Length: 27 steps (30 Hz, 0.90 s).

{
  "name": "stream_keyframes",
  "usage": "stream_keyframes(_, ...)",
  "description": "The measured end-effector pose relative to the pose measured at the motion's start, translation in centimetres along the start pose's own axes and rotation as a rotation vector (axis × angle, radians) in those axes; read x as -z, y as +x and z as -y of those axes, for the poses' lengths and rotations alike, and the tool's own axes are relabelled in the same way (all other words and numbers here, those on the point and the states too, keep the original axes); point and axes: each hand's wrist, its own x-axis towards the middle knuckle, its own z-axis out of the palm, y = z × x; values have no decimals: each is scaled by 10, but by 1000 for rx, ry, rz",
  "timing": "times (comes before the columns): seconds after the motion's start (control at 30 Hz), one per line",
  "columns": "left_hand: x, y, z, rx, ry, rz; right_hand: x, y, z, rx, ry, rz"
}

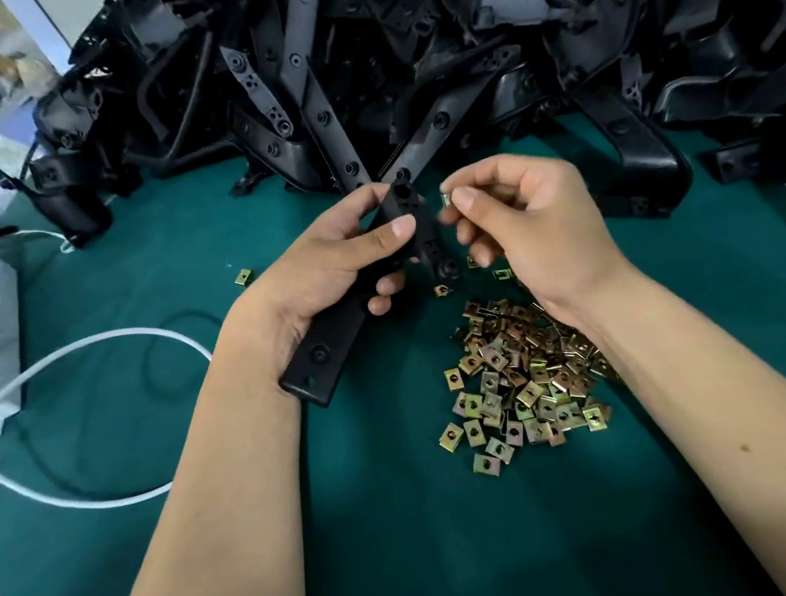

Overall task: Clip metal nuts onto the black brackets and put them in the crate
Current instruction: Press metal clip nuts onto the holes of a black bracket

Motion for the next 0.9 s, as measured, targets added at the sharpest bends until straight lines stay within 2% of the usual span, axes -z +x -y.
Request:
stream_keyframes(0.17, -1, 0, 1, -21, 68, 22, 0, 1, -3, -22, 15, 25)
stream_keyframes(0.43, -3, 2, 2, -44, 151, 34, -4, -3, -4, -52, 49, -23)
stream_keyframes(0.7, -12, 1, 1, -45, 144, 53, -2, -4, -1, -90, 42, 8)
stream_keyframes(0.83, -17, 4, 2, -55, 215, -34, -2, -5, 1, -102, 2, 17)
stream_keyframes(0.9, -18, 6, 3, -84, 250, -115, -3, -5, 2, -65, -105, 25)
